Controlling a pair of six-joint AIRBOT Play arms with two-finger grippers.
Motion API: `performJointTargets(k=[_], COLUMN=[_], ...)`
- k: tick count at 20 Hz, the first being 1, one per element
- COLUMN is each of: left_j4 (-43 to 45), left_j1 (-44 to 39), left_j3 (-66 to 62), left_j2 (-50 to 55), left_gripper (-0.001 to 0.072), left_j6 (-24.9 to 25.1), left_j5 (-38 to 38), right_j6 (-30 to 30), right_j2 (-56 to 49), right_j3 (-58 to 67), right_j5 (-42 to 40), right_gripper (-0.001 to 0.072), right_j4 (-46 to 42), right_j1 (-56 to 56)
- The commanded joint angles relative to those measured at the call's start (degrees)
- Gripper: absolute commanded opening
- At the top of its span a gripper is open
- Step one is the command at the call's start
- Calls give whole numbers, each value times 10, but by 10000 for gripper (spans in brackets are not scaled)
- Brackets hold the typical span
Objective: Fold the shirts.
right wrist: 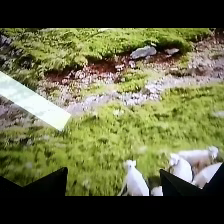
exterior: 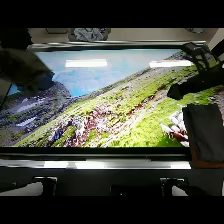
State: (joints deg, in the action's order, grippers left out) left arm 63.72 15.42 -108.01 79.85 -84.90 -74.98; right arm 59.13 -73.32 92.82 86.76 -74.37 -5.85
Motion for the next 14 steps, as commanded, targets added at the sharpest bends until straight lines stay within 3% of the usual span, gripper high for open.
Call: performJointTargets(k=[1, 6, 9, 14], left_j4=[-47, -46, -46, -46], left_j1=[-117, -344, -449, -515], left_j3=[0, 104, 271, 497], left_j2=[-94, -94, -93, -56], left_gripper=[32, 32, 32, 33], left_j6=[5, 6, 39, 41], left_j5=[19, 11, 84, 171], right_j6=[2, 9, 13, 13], right_j2=[70, 129, 136, 127], right_j3=[0, 0, 0, 0], right_j5=[36, 126, 164, 137], right_gripper=[672, 672, 671, 671], right_j4=[-24, -54, -58, -58], right_j1=[0, 0, 0, 0])
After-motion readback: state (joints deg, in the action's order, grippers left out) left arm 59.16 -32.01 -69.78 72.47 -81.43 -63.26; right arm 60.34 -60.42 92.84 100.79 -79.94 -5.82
